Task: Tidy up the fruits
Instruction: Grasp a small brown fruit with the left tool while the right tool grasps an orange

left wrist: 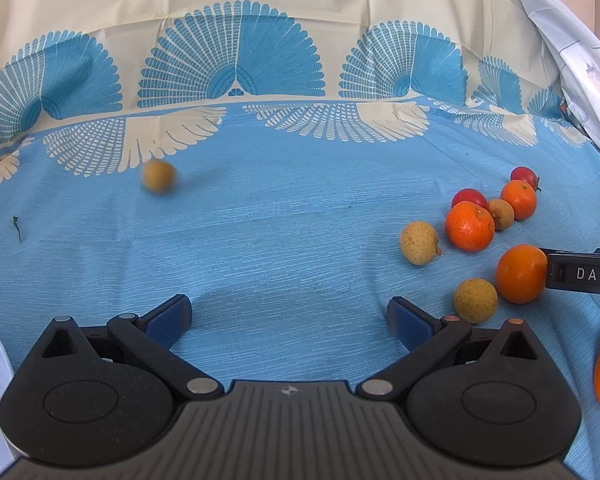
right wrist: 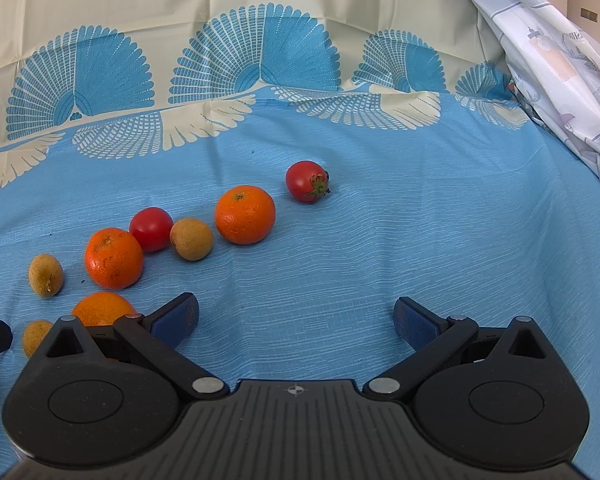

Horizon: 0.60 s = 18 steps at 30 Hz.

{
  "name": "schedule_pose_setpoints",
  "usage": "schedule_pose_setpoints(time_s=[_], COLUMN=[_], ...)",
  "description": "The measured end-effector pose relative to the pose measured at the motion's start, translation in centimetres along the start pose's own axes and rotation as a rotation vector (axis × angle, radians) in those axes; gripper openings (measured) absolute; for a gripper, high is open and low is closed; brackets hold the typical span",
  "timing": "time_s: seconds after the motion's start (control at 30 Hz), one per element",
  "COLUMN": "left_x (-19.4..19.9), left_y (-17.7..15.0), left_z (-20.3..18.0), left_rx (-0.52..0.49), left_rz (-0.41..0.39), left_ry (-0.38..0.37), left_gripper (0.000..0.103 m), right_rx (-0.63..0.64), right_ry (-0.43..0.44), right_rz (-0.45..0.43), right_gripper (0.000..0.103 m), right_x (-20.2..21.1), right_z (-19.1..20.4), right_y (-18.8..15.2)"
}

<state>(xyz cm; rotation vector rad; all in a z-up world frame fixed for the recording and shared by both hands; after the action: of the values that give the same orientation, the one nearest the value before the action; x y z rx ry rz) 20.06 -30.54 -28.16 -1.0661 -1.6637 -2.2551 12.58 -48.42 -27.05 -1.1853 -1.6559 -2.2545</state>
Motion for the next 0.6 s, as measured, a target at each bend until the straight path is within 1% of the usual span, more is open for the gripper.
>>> schedule_pose_setpoints(time_s=[0.13,0.2,0.23,0.27,0.33,0.37,0.4,0.43,0.47,0.5,0.6], left_x=[0.0,-0.1,-0.1,0.0,0.2,0.1,-0.1,-0.3,-0.2,0.2,1.0], left_y=[0.1,0.2,0.3,0.3,0.7,1.1,1.4,1.8,2.4,3.2,6.7], left_z=[-0.1,-0.3,-0.4,-0.6,-1.0,-1.1,-1.0,-0.7,0.0,1.2,6.3], left_rx=[0.005,0.013,0.029,0.024,-0.032,-0.053,-0.067,-0.076,-0.075,-0.063,-0.027], left_rz=[0.000,0.005,0.013,0.025,0.039,0.069,0.118,0.184,0.231,0.232,0.182], left_ry=[0.010,0.026,0.048,0.073,0.092,0.091,0.072,0.035,-0.003,0.000,0.075], left_gripper=[0.103,0.103,0.103,0.103,0.103,0.103,0.103,0.103,0.103,0.103,0.103], right_rx=[0.008,0.018,0.026,0.032,0.047,0.063,0.082,0.106,0.135,0.156,0.206], right_ry=[-0.008,0.007,0.031,0.054,0.126,0.181,0.213,0.230,0.239,0.247,0.242], right_rz=[0.016,0.070,0.102,0.099,0.070,0.083,0.104,0.125,0.138,0.146,0.216], right_gripper=[0.102,0.102,0.102,0.102,0.103,0.103,0.103,0.103,0.103,0.102,0.102], right_x=[-0.2,-0.2,0.3,1.2,3.3,3.9,4.0,4.0,3.6,3.2,1.4], right_z=[0.3,0.3,0.3,0.4,0.9,1.5,2.0,2.6,3.2,3.7,5.1], right_y=[0.2,0.7,1.0,1.3,1.5,1.4,1.2,1.1,1.2,1.1,0.6])
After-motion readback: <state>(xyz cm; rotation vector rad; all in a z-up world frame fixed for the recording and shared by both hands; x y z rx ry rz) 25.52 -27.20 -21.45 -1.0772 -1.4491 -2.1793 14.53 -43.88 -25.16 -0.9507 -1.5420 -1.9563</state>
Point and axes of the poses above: each gripper's, at about its wrist camera, not at the fingertips, and x roughly against the way its jaws point, z to its left, y to its top, the point moved 8 cm from there along -x, roughly the way its jaws point, and after that the axes turned 8 degrees about y, right-handed, at the moved point
